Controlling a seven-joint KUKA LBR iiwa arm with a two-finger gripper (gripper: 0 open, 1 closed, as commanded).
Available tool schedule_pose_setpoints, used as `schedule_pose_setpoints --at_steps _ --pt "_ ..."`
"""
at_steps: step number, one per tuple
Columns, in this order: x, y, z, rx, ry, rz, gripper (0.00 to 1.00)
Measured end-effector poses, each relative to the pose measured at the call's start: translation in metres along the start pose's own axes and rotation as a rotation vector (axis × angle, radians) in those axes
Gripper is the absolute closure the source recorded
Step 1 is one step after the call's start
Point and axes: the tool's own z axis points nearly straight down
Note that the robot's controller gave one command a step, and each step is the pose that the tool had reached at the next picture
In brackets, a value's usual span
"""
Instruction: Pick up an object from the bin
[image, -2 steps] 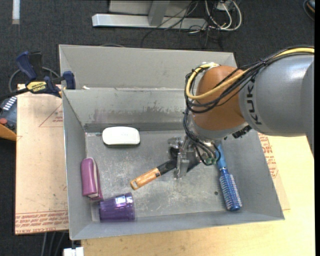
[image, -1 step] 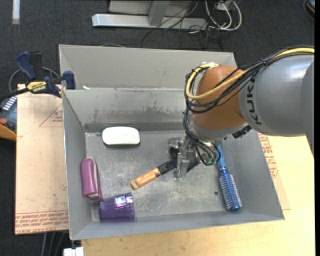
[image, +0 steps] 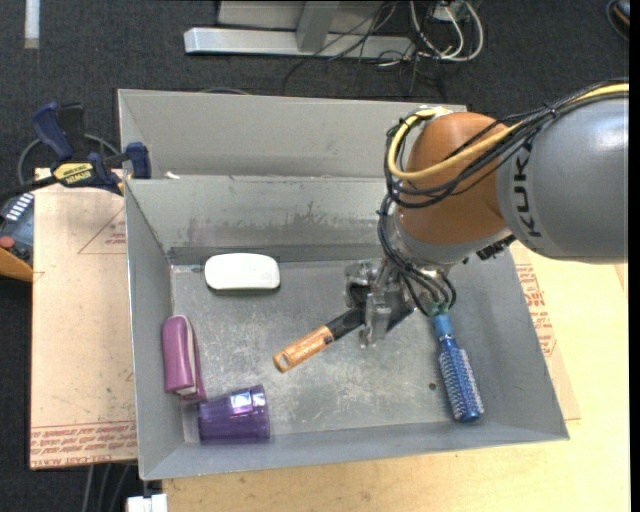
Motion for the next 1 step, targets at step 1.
schedule_pose_setpoints --at_steps 1 --pt "0.0093 0.0086 -0.0282 0.000 -0.003 0.001 1.00"
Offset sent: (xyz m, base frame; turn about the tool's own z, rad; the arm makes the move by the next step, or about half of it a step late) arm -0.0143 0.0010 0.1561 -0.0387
